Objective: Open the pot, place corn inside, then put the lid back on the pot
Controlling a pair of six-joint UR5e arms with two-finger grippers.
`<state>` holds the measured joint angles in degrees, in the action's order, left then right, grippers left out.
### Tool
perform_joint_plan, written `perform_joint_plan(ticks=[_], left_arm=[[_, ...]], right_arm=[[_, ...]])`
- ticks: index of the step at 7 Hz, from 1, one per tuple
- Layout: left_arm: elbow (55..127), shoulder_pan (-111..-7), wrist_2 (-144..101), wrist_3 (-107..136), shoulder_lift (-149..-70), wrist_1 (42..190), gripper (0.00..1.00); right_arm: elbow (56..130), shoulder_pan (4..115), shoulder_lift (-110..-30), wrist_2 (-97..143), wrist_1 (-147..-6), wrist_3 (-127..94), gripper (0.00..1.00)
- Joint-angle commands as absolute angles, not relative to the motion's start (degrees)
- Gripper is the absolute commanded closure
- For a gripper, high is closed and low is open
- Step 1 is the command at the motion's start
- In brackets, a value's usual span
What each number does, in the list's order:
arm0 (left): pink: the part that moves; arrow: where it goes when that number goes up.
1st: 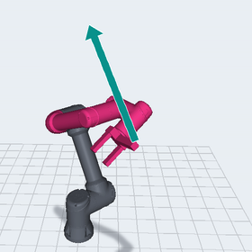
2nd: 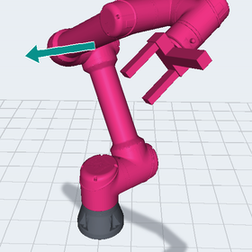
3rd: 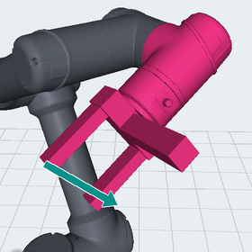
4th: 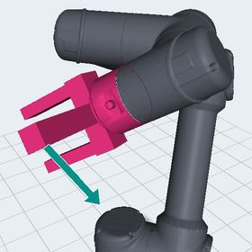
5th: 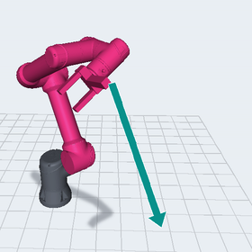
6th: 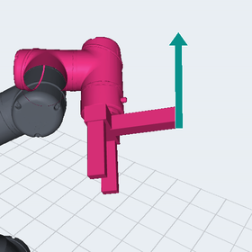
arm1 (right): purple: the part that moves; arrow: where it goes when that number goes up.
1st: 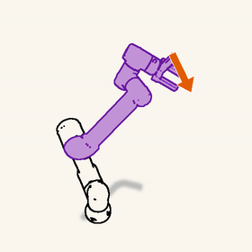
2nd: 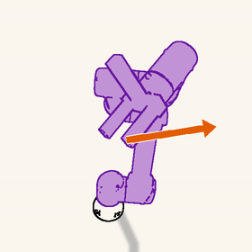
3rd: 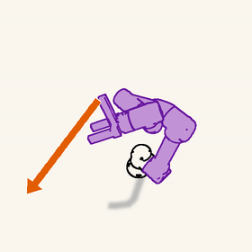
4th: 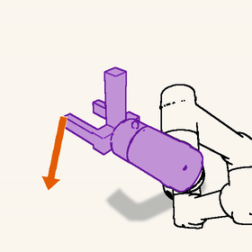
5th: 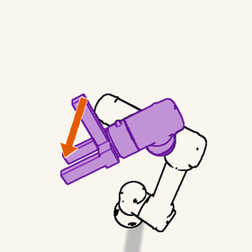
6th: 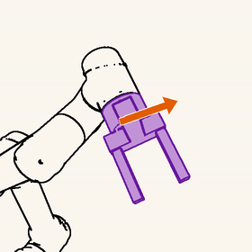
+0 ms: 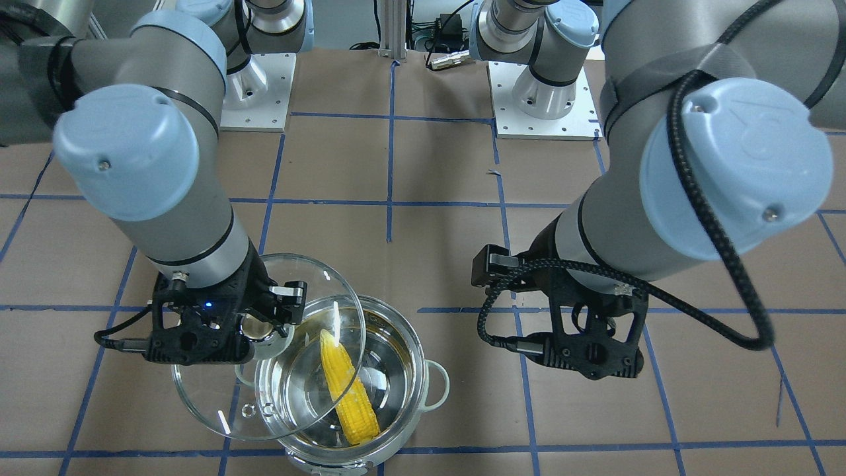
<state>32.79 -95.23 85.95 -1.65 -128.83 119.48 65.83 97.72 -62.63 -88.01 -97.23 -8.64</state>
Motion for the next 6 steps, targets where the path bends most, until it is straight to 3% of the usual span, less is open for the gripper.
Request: perform_joint_plan(ticks=[1,4,6], left_arm=[[32.8,-93.3,86.3,-2.3,-128.5,118.2,0.16],[33.0,-90.3,86.3,-4.3,-128.4,116.5,0.24],[35.4,-89.8,86.1,-4.5,-120.1,122.7,0.24]], right_arm=[[66.1,99.7,-60.0,-87.8,-100.0,-13.5,0.76],[66.2,103.0,-58.1,-88.4,-104.1,-17.3,0.76],[66.3,104.0,-58.0,-89.6,-104.1,-17.5,0.75]])
